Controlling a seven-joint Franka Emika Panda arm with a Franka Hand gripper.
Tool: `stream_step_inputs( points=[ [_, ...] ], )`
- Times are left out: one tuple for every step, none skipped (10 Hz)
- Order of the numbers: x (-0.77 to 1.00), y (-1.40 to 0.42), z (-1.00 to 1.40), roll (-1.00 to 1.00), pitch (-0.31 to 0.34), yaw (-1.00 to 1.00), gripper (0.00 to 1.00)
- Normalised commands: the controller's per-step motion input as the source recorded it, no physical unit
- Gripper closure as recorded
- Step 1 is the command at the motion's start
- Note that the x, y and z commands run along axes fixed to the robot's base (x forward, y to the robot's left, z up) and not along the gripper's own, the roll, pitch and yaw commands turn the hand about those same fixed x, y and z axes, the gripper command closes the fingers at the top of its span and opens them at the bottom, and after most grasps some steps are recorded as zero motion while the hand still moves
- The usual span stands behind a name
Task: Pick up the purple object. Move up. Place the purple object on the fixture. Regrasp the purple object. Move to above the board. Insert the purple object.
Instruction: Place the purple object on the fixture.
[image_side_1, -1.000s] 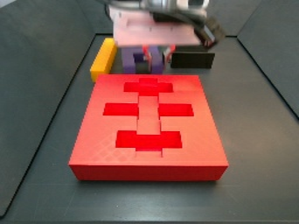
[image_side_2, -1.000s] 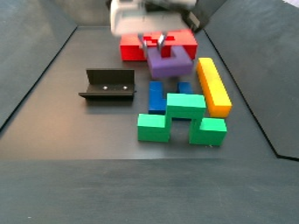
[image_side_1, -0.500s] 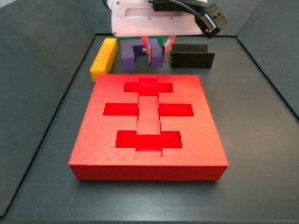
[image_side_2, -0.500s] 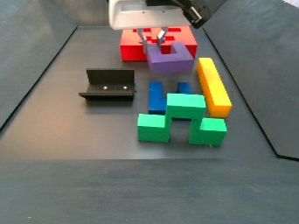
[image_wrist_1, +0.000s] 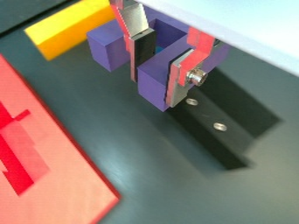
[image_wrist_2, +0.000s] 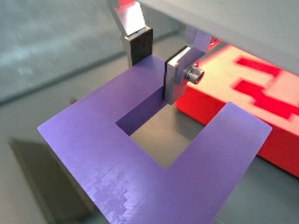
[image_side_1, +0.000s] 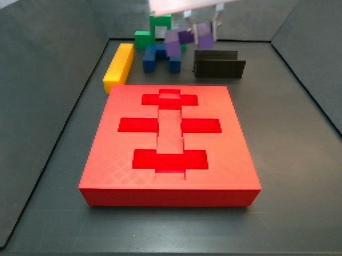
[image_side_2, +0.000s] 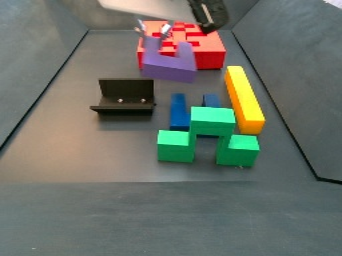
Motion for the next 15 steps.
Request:
stream_step_inputs(
  points=[
    [0.74,0.42,0.48,-0.58,0.083,-0.03,1.00],
    [0.78,0.36,0.42,-0.61,0.194,0.00,1.00],
    [0.79,0.35,0.42,-0.59,0.197,0.00,1.00],
    [0.83,0.23,0.41,-0.59,0.197,-0.11,1.00],
    [0.85,0.16,0.31,-0.54,0.217,-0.19,1.00],
    [0.89,0.14,0.18,-0.53,0.106,-0.25,1.00],
    [0.91,0.13,0.03,-0.50,0.054,-0.29,1.00],
    [0.91,0.15,0.00,-0.49,0.000,-0.32,1.00],
    [0.88,0.21,0.00,-0.53,0.000,-0.33,1.00],
    [0.80,0.21,-0.07,-0.53,0.000,-0.31,1.00],
    [0.69,0.15,-0.14,-0.52,-0.023,-0.25,1.00],
    [0.60,0.07,-0.16,-0.49,-0.071,-0.26,1.00],
    [0.44,0.00,-0.31,-0.42,-0.171,-0.23,1.00],
    [0.30,0.00,-0.35,-0.40,-0.251,-0.16,1.00],
    [0.05,-0.04,-0.33,-0.47,-0.409,0.00,1.00]
  ],
)
